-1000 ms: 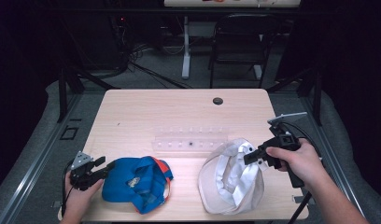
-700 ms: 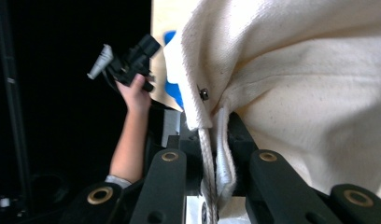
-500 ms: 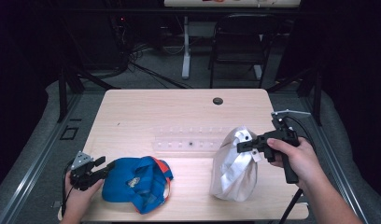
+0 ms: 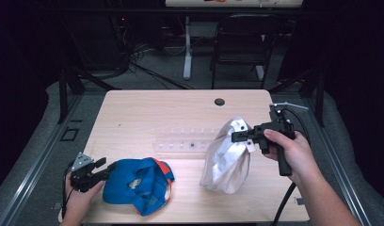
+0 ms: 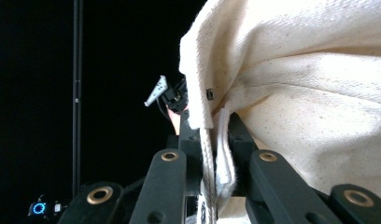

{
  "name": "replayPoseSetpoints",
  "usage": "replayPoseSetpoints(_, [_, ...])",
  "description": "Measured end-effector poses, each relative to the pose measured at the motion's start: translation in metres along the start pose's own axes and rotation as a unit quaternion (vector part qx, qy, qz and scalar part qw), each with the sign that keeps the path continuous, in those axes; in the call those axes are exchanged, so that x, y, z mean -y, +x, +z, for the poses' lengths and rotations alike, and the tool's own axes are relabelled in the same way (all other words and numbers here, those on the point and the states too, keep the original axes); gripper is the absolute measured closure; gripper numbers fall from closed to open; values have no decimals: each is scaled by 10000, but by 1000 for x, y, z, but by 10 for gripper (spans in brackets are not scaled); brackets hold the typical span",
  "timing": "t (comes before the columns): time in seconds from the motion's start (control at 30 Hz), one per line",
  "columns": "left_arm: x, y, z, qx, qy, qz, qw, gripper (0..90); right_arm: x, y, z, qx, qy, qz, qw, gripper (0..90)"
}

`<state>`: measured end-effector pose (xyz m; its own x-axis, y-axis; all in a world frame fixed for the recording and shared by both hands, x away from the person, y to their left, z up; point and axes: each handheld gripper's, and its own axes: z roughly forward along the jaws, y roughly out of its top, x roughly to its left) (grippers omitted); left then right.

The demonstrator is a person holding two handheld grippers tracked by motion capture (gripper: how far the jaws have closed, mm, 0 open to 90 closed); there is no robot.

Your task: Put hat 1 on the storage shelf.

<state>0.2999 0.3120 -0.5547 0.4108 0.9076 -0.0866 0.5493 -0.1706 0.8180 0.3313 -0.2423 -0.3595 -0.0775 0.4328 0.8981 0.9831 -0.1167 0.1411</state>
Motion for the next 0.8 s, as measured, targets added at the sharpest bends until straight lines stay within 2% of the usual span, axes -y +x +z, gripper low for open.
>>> replayPoseSetpoints(0.27, [2, 1, -4, -20, 43, -3, 10000, 503, -13, 25, 9, -139, -46, -161, 9998, 811])
replayPoseSetpoints(0.47, [3, 3, -7, -51, 39, -31, 10000, 502, -26, 38, 19, -135, -24, -248, 9996, 811])
replayPoseSetpoints(0.57, [4, 3, -8, -64, 45, -25, 10000, 499, -38, 48, 30, -113, 22, -305, 9995, 810])
replayPoseSetpoints(0.77, [3, 3, -6, -42, 30, -28, 10000, 497, -53, 58, 45, -130, 62, -400, 9991, 810])
replayPoseSetpoints(0.8, [3, 2, -6, -25, 29, -15, 10000, 497, -59, 61, 53, -144, 86, -407, 9990, 810])
